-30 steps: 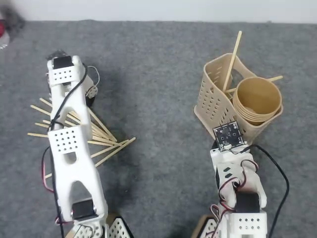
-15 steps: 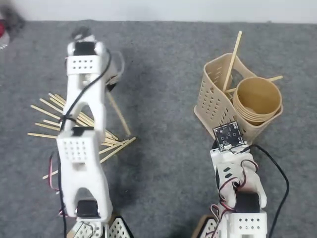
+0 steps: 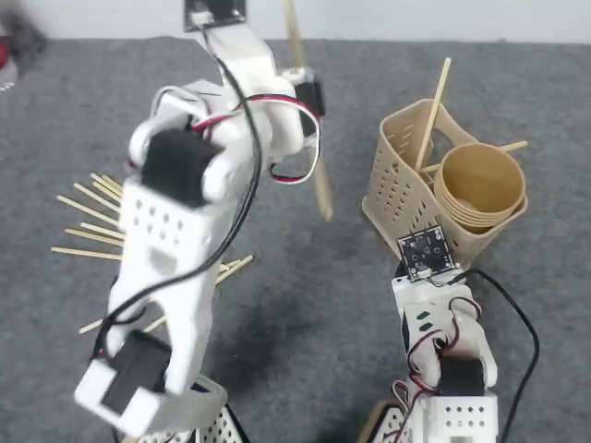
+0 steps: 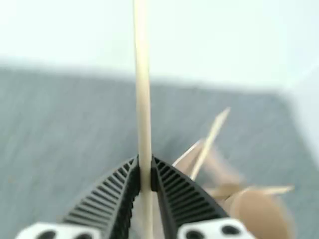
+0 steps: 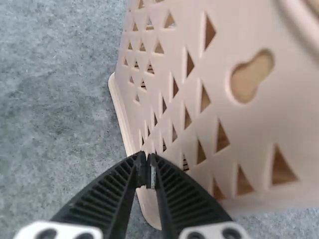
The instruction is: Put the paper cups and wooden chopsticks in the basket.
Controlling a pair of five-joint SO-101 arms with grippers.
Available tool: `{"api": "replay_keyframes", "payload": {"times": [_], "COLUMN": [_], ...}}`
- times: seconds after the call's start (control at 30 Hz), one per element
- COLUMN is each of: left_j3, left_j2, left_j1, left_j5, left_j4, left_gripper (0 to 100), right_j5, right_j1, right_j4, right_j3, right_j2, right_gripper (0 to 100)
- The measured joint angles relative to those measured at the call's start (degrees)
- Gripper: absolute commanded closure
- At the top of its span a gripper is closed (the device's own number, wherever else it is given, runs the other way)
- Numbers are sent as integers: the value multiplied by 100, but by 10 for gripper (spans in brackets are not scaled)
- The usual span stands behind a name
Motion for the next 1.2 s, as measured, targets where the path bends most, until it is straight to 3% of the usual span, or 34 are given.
{"api": "replay_keyframes", "payload": {"times": [0.27,0.53,0.77,1.0,1.2], "left_j3": [26,1090,2233,2840,2857], "left_j2": [-53,914,1081,1081,1081], "left_j1": [563,1011,1152,1169,1160], "left_j5": [-229,-1670,-2101,-2286,-2400], "left_j4": [-1987,-4545,-6198,-6611,-6066], "left_gripper": [989,989,989,938,814], "right_j5": [0,0,0,0,0], "right_j1": [0,0,0,0,0], "right_j4": [0,0,-97,-105,-105], "right_j3": [0,0,0,0,0], "right_j2": [0,0,0,0,0], "right_gripper": [991,991,991,991,991]}}
